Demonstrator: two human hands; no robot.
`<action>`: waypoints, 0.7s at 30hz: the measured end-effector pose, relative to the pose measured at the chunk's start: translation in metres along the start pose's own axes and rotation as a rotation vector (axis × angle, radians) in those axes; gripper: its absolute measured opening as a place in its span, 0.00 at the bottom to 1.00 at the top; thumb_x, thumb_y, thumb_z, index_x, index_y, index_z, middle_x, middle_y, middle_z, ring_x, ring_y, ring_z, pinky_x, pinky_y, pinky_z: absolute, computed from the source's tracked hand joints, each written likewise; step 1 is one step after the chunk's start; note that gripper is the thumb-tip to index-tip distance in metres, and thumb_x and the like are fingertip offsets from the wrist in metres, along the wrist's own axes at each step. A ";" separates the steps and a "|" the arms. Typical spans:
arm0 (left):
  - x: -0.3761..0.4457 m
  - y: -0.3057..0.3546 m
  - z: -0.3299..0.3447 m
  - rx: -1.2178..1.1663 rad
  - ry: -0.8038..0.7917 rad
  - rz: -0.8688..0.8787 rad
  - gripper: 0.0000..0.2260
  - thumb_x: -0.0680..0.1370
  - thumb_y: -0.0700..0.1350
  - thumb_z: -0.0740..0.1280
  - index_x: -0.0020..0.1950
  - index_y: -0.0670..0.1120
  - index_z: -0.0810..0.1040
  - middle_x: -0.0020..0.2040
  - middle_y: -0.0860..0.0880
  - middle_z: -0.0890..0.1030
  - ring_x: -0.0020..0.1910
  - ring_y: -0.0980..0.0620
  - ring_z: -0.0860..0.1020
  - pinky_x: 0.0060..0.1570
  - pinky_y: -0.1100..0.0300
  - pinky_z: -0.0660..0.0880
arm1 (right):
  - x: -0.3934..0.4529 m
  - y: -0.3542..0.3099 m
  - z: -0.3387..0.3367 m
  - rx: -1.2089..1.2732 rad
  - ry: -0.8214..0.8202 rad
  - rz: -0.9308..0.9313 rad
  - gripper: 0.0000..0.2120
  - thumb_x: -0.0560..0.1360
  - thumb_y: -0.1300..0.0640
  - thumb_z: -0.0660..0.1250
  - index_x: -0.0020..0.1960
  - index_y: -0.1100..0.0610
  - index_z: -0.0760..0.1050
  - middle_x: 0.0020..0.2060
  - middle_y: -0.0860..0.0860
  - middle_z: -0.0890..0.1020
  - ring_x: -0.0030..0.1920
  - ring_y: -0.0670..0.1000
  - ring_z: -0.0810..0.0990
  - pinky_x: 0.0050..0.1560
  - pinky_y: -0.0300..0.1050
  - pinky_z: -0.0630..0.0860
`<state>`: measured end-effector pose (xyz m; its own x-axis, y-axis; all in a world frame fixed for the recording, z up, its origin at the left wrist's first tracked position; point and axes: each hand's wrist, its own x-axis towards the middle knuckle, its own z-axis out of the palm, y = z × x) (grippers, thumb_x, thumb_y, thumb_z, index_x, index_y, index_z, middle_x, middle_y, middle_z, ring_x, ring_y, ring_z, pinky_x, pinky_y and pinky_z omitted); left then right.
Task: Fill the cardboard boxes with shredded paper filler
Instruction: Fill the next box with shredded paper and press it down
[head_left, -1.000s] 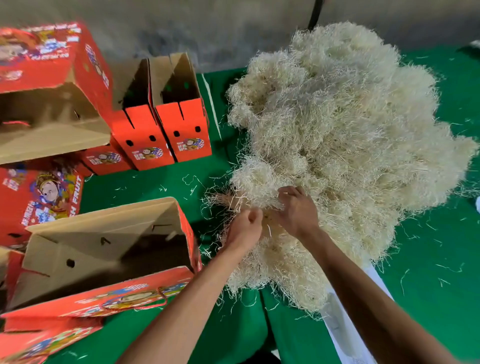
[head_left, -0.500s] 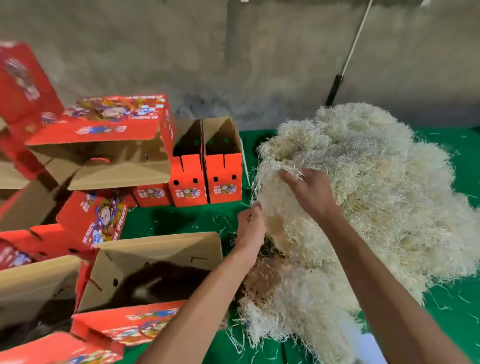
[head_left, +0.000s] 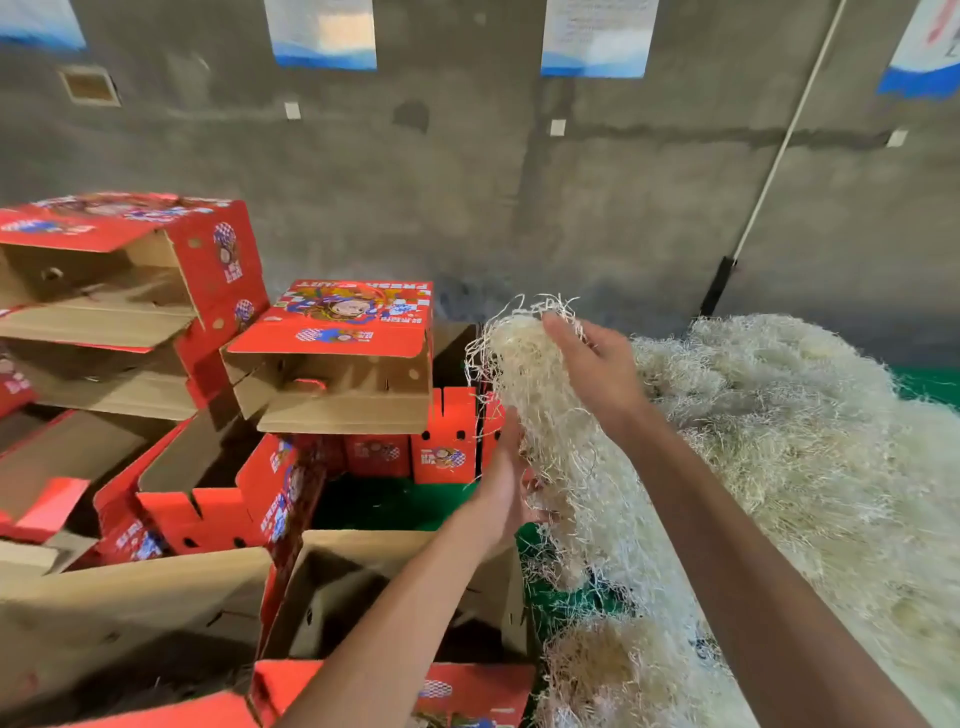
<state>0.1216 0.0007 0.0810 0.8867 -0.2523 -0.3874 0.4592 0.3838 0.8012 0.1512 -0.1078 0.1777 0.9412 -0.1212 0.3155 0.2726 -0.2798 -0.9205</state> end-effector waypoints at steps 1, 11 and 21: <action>-0.002 0.001 -0.005 -0.053 -0.018 0.012 0.35 0.69 0.79 0.57 0.63 0.56 0.77 0.59 0.48 0.83 0.58 0.45 0.79 0.55 0.42 0.77 | 0.000 0.002 0.006 -0.013 -0.025 0.029 0.30 0.76 0.31 0.64 0.51 0.60 0.80 0.40 0.40 0.66 0.38 0.40 0.62 0.42 0.39 0.69; 0.012 0.006 0.006 0.041 -0.010 -0.090 0.25 0.74 0.73 0.60 0.51 0.53 0.78 0.38 0.50 0.87 0.36 0.51 0.86 0.34 0.54 0.82 | -0.022 0.057 -0.005 -0.192 -0.091 0.018 0.12 0.84 0.48 0.61 0.46 0.53 0.77 0.33 0.45 0.75 0.29 0.38 0.70 0.35 0.35 0.68; 0.067 -0.098 0.080 0.006 0.186 -0.249 0.19 0.83 0.54 0.58 0.66 0.46 0.78 0.62 0.43 0.82 0.61 0.43 0.80 0.57 0.55 0.77 | -0.069 0.141 -0.077 -0.495 0.046 -0.015 0.19 0.80 0.50 0.68 0.64 0.59 0.69 0.57 0.52 0.79 0.56 0.50 0.78 0.59 0.43 0.75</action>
<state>0.1321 -0.1246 0.0129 0.7419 -0.1704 -0.6485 0.6636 0.3250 0.6738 0.1093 -0.2118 0.0441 0.9249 -0.1525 0.3484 0.1481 -0.6993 -0.6993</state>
